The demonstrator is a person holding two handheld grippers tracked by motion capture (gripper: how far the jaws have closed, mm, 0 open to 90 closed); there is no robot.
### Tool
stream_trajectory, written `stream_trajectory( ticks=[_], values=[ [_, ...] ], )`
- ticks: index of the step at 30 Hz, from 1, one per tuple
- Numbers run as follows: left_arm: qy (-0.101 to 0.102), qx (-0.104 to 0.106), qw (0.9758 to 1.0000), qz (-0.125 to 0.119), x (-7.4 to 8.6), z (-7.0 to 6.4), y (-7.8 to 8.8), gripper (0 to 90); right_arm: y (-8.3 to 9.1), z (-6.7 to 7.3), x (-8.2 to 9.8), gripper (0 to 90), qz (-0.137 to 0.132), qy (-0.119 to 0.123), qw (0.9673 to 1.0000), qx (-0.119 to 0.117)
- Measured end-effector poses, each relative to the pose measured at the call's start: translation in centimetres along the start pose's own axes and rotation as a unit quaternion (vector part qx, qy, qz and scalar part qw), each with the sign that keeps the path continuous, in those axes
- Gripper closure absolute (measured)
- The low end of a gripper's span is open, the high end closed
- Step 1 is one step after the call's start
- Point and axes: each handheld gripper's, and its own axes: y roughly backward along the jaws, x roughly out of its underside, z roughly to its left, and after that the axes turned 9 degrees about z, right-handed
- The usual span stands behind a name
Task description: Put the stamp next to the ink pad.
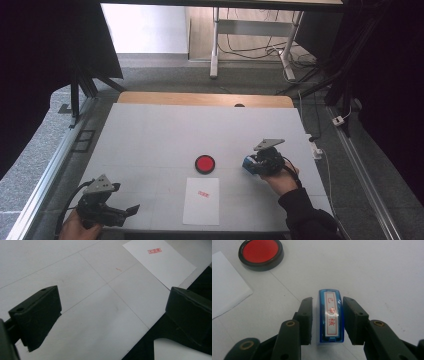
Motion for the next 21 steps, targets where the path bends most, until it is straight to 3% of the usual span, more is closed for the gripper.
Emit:
stream_trajectory(
  ticks=[8, 21],
  values=[
    [0.001, 0.001, 1.0000, -0.001, 0.0, 0.0, 0.0, 0.6, 0.6, 0.1, -0.2, 49.9, -0.018, -0.008, 0.9998, 0.007],
    [0.002, 0.001, 1.0000, -0.002, 0.1, 0.0, 0.1, 0.5, 1.5, 0.5, -0.3, 30.3, -0.034, -0.031, 0.9989, -0.013]
  ],
)
